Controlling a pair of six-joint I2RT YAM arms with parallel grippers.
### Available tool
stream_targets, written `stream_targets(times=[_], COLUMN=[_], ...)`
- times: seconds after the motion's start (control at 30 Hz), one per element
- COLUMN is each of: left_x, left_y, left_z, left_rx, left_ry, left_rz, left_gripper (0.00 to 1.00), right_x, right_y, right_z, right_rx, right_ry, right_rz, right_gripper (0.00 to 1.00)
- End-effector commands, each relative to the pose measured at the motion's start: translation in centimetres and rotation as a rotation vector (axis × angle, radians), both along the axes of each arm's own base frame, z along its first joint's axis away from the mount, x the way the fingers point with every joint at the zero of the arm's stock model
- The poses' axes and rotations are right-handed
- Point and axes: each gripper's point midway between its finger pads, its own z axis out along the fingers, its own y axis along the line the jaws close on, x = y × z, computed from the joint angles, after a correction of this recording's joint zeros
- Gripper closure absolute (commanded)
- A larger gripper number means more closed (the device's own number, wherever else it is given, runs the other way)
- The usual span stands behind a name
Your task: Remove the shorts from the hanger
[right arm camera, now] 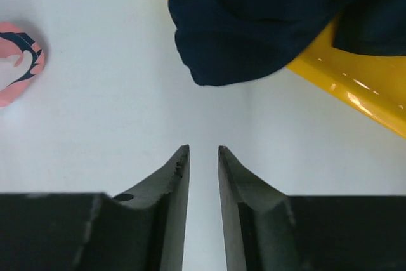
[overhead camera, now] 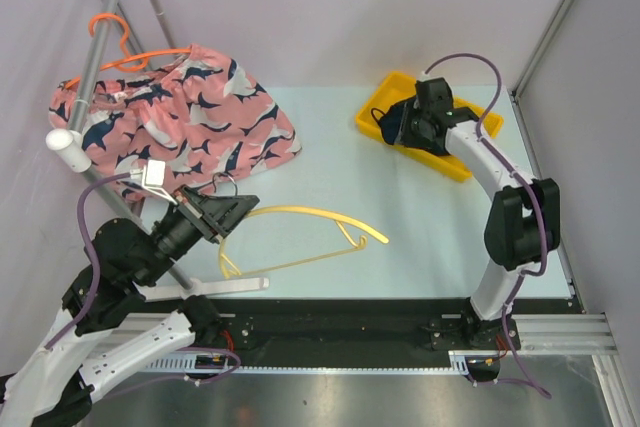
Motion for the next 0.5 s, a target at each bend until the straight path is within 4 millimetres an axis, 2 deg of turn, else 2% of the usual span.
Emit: stream_targets(times=[0.0, 0.03, 0.1, 0.13, 0.17, 0.2, 0.27, 0.3, 0.33, 0.37, 0.47], left_x=[-0.1, -0.1, -0.1, 0.0, 0.0, 0.1, 0.2, 0.2, 0.2, 0.2, 0.3], left_y=[0.4, 0.2, 0.3, 0.1, 0.1, 0.0, -0.2, -0.2, -0.2, -0.2, -0.2], left_z=[1.6, 1.6, 1.8, 1.7, 1.7, 1.6, 1.5, 1.4, 1.3, 1.3, 0.8], left_rx=[-0.038, -0.034, -0.031, -0.025, -0.027, -0.024, -0.021, -0.018, -0.014, -0.012, -0.002], left_ry=[-0.032, -0.030, -0.030, -0.025, -0.026, -0.022, -0.015, -0.013, -0.009, -0.007, 0.006], left_rz=[0.008, 0.007, 0.007, 0.006, 0.007, 0.005, 0.001, -0.001, 0.001, 0.001, 0.002], left_gripper=[1.00, 1.00, 1.00, 0.99, 1.00, 1.00, 0.99, 1.00, 1.00, 1.00, 0.99], right_x=[2.9, 3.9, 5.0, 6.4, 7.0, 7.9, 9.7, 10.5, 11.0, 12.0, 13.6], right_y=[2.2, 2.3, 2.1, 2.2, 1.9, 0.8, 0.4, -0.8, -1.2, -1.5, -3.4], right_z=[-0.6, -0.3, -2.9, -1.8, -3.6, -3.6, -2.9, -3.7, -3.7, -2.9, -3.4], right_rx=[0.029, 0.026, -0.004, -0.008, -0.035, -0.090, -0.116, -0.139, -0.143, -0.138, -0.119], right_ry=[-0.042, -0.054, -0.002, -0.033, 0.001, -0.013, -0.058, -0.051, -0.058, -0.094, -0.108], right_rz=[0.063, 0.064, 0.070, 0.068, 0.055, 0.025, 0.001, -0.035, -0.049, -0.066, -0.122], right_gripper=[0.75, 0.76, 0.82, 0.86, 0.92, 0.93, 0.94, 0.94, 0.94, 0.95, 0.92])
